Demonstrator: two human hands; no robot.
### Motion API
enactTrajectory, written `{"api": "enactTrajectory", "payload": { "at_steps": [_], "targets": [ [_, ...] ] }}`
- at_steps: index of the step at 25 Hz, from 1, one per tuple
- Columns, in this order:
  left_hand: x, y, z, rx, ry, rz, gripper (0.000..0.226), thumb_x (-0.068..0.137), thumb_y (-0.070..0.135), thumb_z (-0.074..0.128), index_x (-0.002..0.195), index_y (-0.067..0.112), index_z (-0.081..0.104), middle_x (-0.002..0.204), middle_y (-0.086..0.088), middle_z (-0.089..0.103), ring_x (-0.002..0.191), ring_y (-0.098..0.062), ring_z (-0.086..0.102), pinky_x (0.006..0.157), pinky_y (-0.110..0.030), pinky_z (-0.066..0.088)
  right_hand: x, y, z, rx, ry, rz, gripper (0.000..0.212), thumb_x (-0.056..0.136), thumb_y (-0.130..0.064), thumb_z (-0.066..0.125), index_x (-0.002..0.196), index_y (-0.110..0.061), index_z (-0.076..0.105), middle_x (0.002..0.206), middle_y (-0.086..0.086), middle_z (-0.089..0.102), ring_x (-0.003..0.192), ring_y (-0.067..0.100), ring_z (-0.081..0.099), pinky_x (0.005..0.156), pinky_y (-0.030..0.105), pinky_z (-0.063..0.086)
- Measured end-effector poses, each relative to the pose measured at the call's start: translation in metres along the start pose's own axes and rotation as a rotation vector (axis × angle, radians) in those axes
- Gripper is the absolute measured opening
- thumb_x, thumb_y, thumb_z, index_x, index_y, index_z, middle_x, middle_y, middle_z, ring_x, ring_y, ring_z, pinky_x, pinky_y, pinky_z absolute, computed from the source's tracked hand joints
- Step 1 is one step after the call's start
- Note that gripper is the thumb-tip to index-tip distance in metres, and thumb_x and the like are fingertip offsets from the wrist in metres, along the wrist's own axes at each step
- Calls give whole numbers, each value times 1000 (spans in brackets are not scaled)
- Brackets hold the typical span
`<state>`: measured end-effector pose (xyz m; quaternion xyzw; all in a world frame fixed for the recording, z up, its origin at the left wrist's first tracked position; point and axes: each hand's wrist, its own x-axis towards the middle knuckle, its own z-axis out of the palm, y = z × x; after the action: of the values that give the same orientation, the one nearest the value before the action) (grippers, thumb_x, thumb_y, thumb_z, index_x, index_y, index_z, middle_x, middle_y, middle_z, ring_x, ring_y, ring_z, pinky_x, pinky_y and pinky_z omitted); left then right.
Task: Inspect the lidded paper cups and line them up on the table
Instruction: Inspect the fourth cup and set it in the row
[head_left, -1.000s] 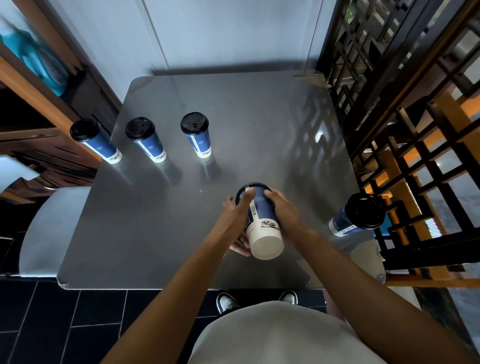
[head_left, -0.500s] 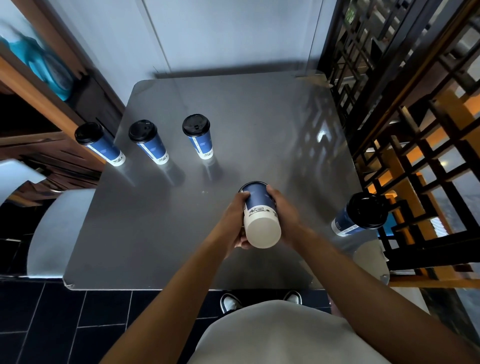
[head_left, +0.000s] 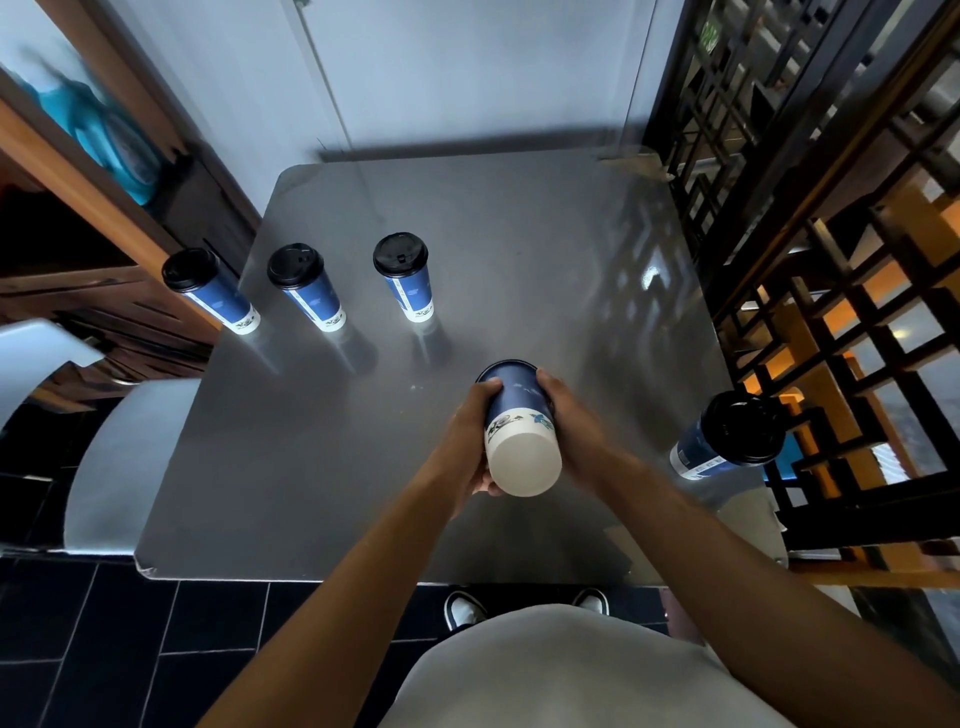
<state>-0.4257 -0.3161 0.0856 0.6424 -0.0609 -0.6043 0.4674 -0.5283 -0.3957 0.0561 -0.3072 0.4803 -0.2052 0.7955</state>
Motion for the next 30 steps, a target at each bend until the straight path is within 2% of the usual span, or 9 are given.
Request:
{"api": "enactTrajectory", "payload": {
  "at_steps": [4,6,9,12,16,19,21,24,30],
  "targets": [
    [2,-2,-3,2,-7,-18,60,80,71,55,65,19,80,72,-9,74,65,-28,70,69,-37,47,0,1,1,37,12,23,60,99,-48,53,138,-2,55,120,25,66,67,24,71,54,31,58],
    [2,-1,-4,59,14,-56,62,64,78,56,59,20,79,79,-13,72,79,-32,67,74,-40,48,1,0,2,32,26,9,60,99,-47,54,138,-3,55,120,24,66,68,24,72,54,31,58],
    [3,6,-7,134,41,-80,83,44,78,59,96,16,77,98,-16,73,90,-34,68,87,-46,50,1,-2,1,-62,28,-11,53,100,-48,51,135,-8,56,123,23,69,73,24,72,61,34,59],
    [6,10,-10,175,12,-102,94,54,81,58,123,19,70,108,-16,79,102,-36,74,103,-56,50,-3,-7,3,-237,62,-70,40,99,-51,50,119,-18,61,108,11,72,74,19,70,65,34,57],
    [5,12,-6,75,-25,-43,85,74,68,69,138,14,57,108,-25,76,91,-43,76,82,-56,62,-3,-14,6,-363,44,-113,48,87,-63,49,116,-26,62,116,12,71,98,34,72,82,55,58],
    [1,15,-2,-139,-25,-46,60,94,45,57,136,3,55,89,-22,75,61,-32,75,52,-40,61,0,-13,4,-270,68,-48,45,100,-54,46,124,-19,62,115,20,72,89,33,68,76,44,53],
    [3,13,2,-207,-15,-65,52,96,45,55,129,6,59,93,-21,74,68,-32,73,72,-53,64,1,-10,4,-230,68,-22,46,101,-51,46,127,-17,62,117,19,73,90,32,69,77,44,58],
    [8,6,3,-182,21,-71,47,91,52,58,114,12,65,101,-20,72,85,-37,69,106,-72,42,1,-7,4,-181,63,-33,46,102,-48,47,130,-15,61,120,18,73,93,33,71,91,58,57],
    [23,-3,-2,-34,46,-84,103,50,78,77,134,22,58,117,-24,74,107,-51,69,97,-75,47,0,-10,4,-225,76,-64,53,93,-56,49,125,-17,63,117,18,74,106,40,72,94,65,55]
  ]
}}
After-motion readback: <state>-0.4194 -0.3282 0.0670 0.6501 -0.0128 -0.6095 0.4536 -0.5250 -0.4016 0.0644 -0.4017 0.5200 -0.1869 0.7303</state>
